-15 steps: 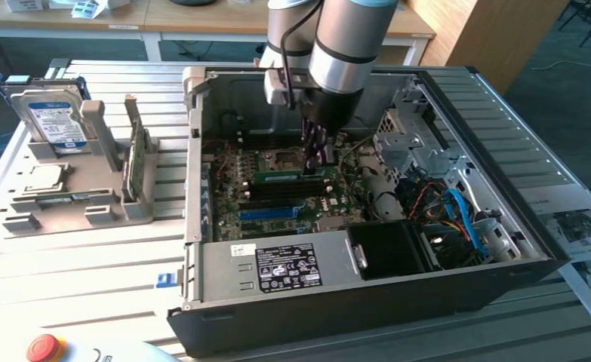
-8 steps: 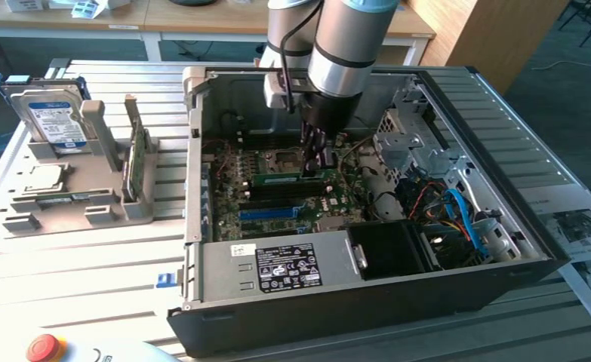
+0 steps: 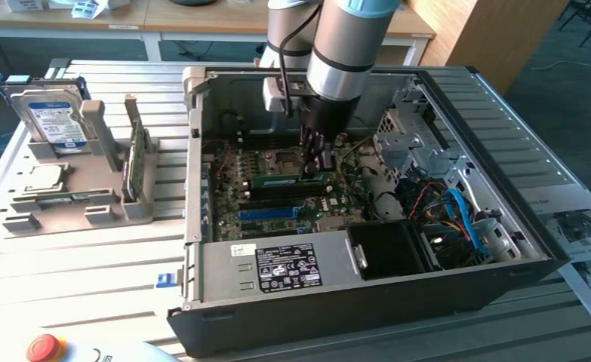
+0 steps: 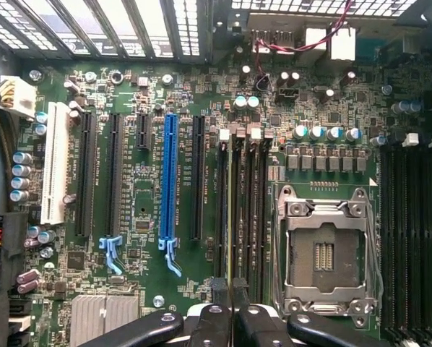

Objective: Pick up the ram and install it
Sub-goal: 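Insert the ram into the slot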

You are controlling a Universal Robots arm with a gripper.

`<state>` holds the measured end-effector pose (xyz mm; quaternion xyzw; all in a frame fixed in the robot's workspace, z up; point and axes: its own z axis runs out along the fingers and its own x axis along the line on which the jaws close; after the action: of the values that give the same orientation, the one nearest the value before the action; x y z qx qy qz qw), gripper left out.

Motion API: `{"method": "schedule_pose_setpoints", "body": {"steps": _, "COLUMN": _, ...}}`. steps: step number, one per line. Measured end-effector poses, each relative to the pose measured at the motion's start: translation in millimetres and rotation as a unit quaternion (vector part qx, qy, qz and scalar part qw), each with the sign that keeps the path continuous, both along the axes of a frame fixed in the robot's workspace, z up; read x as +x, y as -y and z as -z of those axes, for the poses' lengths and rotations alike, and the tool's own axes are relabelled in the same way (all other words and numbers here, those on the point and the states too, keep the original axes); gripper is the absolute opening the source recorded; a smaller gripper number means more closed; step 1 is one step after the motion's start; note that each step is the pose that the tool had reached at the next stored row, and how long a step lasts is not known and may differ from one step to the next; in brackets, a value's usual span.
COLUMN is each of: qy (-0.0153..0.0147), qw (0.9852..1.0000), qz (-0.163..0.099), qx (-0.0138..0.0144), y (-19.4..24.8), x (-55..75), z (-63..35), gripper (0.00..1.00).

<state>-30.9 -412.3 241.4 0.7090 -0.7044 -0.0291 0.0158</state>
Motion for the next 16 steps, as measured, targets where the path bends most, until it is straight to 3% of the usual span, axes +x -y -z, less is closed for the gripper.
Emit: {"method": "schedule_pose_setpoints", "body": {"steps": 16, "qy": 0.0, "qw": 1.0, "qz": 0.0, "qx": 0.0, "y": 1.0, "x": -0.5, "z": 5.5, "gripper": 0.12}}
